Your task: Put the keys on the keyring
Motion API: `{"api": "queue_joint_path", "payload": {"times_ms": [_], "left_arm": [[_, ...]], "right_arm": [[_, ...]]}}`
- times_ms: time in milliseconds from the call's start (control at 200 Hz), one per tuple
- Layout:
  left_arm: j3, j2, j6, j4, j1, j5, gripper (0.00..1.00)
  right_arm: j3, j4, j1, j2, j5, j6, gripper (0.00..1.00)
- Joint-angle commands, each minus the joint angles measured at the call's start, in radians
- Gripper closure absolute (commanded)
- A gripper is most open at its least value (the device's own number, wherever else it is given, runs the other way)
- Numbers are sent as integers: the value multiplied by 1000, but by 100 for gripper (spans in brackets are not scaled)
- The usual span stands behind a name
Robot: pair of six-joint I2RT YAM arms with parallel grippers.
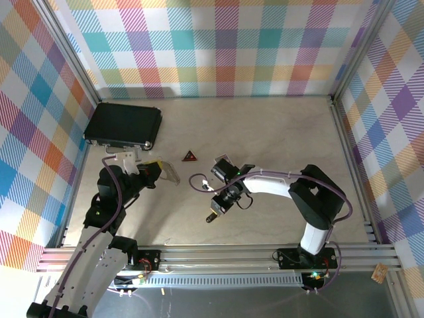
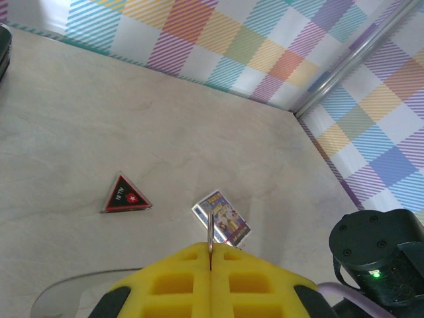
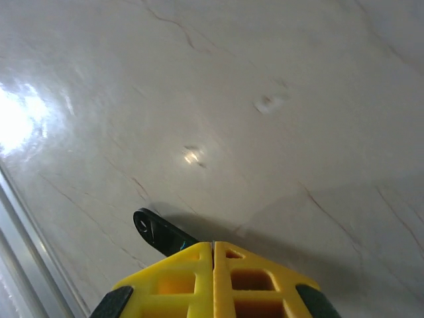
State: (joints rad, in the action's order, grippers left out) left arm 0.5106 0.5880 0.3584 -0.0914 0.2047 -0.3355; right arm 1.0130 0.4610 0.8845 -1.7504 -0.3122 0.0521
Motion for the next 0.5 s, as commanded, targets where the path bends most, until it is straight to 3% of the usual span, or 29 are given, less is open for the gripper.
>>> {"api": "queue_joint_path", "payload": {"times_ms": [0,495], "left_arm": [[-24,-24,47,93,-14,-63,100],[-96,-59,90,160,36,-163,100]], "right_arm": [[-16,26,-3,56,73,112,100],[-25,101,-3,74,206,181,100]]}}
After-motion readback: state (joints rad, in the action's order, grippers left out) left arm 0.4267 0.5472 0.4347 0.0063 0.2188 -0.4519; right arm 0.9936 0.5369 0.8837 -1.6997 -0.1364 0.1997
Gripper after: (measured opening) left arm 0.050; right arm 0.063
